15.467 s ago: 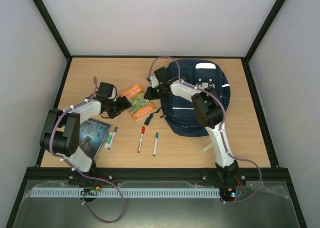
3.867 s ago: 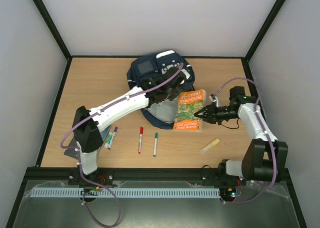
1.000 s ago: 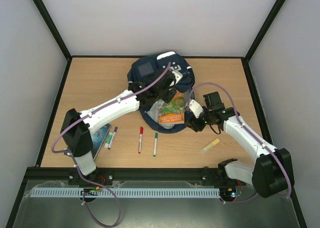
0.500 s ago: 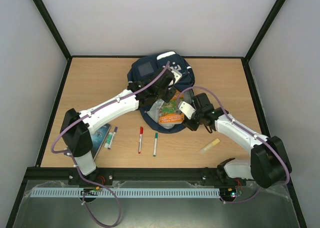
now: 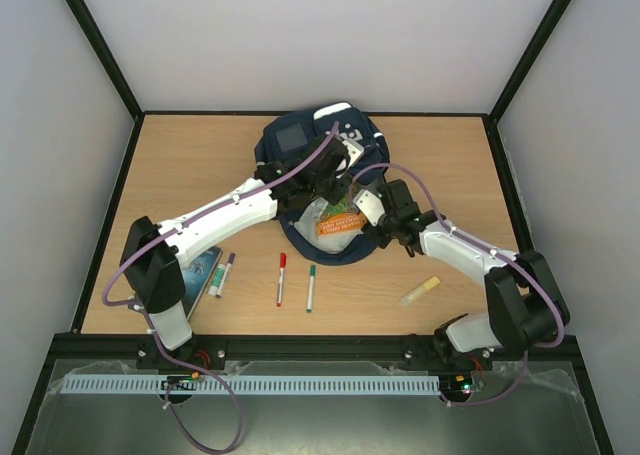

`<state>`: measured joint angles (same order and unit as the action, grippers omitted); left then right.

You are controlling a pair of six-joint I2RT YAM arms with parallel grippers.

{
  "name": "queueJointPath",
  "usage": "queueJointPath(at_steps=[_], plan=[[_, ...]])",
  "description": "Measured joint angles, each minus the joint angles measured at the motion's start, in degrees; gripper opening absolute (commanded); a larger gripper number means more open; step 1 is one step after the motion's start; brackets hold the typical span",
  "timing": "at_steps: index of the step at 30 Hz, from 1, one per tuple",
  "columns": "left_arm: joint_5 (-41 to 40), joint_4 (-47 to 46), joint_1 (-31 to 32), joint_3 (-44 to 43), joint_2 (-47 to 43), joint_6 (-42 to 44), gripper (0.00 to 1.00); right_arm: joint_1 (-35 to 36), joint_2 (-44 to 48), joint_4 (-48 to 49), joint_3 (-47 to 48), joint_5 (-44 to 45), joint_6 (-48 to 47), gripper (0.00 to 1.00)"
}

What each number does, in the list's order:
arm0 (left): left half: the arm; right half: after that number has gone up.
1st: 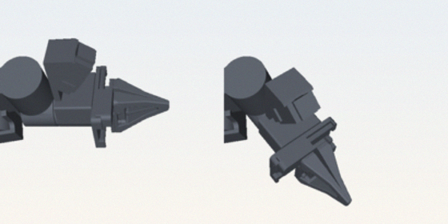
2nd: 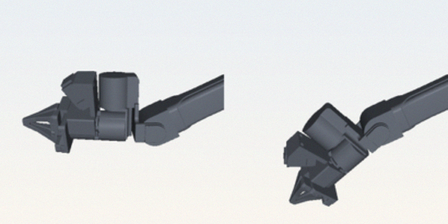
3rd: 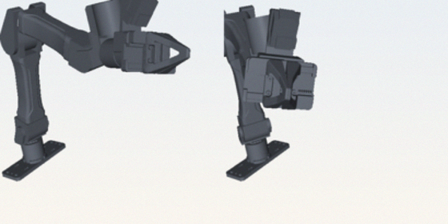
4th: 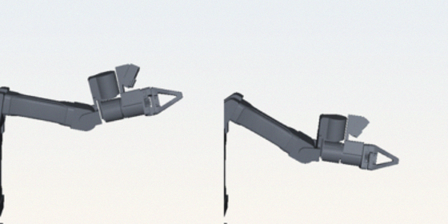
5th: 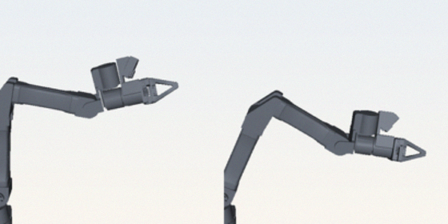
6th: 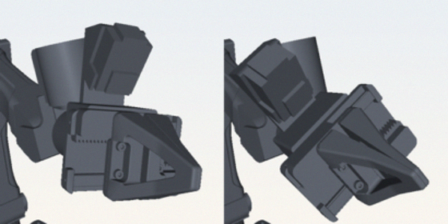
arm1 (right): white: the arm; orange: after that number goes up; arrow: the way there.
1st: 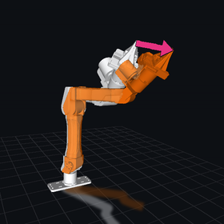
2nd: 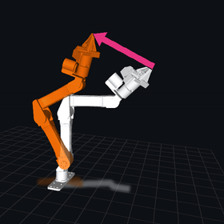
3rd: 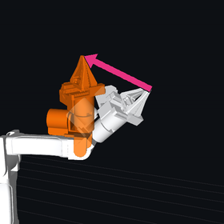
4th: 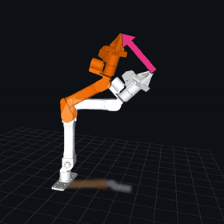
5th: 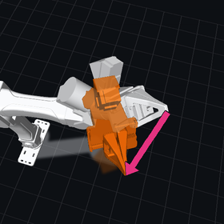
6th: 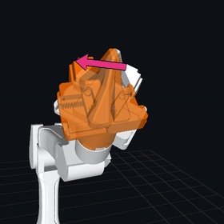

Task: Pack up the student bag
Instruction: Place the book in the student bag.

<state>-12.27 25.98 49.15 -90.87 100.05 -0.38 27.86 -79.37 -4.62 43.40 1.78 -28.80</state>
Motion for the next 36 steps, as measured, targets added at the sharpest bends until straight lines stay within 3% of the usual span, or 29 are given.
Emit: queueJointPath(at_steps=[12, 20, 23, 28, 36], plan=[[0.31, -0.15, -0.46, 0.24, -0.04, 0.22, 0.02, 0.02, 0.11, -2.27, 1.73, -1.07, -1.4, 0.52], [2.95, -0.37, -1.66, 0.5, -0.68, 0.2, 0.02, 4.2, 4.83, -4.07, 1.14, -0.63, -7.96, 0.37], [3.63, -0.02, -1.95, 0.37, -0.66, 0.2, 0.02, 6.69, 4.7, -3.78, 0.37, -0.13, -10.16, 0.36], [3.72, 1.36, -1.99, -0.87, -0.66, 0.24, 0.02, 9.49, 2.23, -1.09, 0.09, 0.87, -13.53, 0.38], [4.24, 2.73, -2.58, -2.14, -0.66, 0.39, 0.02, 11.93, -3.69, 3.74, 0.09, 3.43, -17.51, 0.5]])
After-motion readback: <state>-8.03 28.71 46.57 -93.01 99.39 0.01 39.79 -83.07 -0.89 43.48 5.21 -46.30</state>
